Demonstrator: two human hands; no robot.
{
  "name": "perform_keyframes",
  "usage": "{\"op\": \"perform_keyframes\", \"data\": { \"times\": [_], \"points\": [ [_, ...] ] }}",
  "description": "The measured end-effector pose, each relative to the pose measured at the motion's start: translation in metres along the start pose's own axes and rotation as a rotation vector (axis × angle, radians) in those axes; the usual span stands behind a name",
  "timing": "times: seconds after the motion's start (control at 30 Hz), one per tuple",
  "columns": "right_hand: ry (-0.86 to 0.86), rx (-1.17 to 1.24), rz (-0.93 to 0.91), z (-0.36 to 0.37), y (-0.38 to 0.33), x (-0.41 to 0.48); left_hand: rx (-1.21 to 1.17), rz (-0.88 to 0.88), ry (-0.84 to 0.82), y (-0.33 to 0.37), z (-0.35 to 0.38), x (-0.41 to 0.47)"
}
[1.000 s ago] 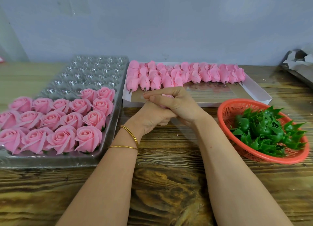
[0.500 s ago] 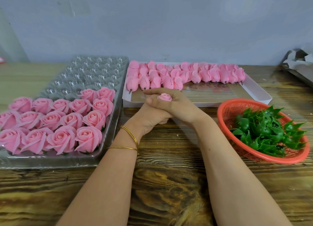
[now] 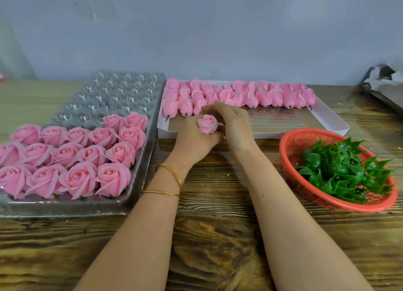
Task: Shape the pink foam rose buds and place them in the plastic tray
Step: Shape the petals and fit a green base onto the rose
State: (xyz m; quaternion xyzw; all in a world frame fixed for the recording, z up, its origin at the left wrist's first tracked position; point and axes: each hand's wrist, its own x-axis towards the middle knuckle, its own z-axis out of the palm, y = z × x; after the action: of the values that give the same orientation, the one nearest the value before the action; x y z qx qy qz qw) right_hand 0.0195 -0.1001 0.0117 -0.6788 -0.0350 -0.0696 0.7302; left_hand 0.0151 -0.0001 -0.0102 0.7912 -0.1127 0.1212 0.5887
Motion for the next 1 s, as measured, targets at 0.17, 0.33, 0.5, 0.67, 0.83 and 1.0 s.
{"op": "perform_keyframes", "data": {
  "times": [0.17, 0.33, 0.5, 0.67, 0.83, 1.0],
  "points": [
    [-0.020, -0.062, -0.052, 0.005, 0.007, 0.001, 0.159, 0.079, 0.030, 0.003, 0.000, 0.002],
    [-0.025, -0.113, -0.081, 0.010, 0.011, 0.002, 0.401, 0.168, 0.068, 0.001, 0.002, 0.004],
    [-0.009, -0.173, -0.093, 0.013, 0.014, 0.002, 0.505, 0.146, 0.081, -0.001, 0.004, 0.005],
    [0.000, -0.267, -0.112, 0.018, 0.013, 0.000, 0.497, 0.121, 0.102, 0.001, 0.004, 0.004],
    [0.000, -0.320, -0.147, 0.021, 0.011, -0.006, 0.366, 0.121, 0.156, 0.002, 0.004, 0.000],
    [0.023, -0.358, -0.177, 0.021, 0.013, -0.008, 0.333, 0.070, 0.177, -0.001, 0.006, 0.002]
  ]
}}
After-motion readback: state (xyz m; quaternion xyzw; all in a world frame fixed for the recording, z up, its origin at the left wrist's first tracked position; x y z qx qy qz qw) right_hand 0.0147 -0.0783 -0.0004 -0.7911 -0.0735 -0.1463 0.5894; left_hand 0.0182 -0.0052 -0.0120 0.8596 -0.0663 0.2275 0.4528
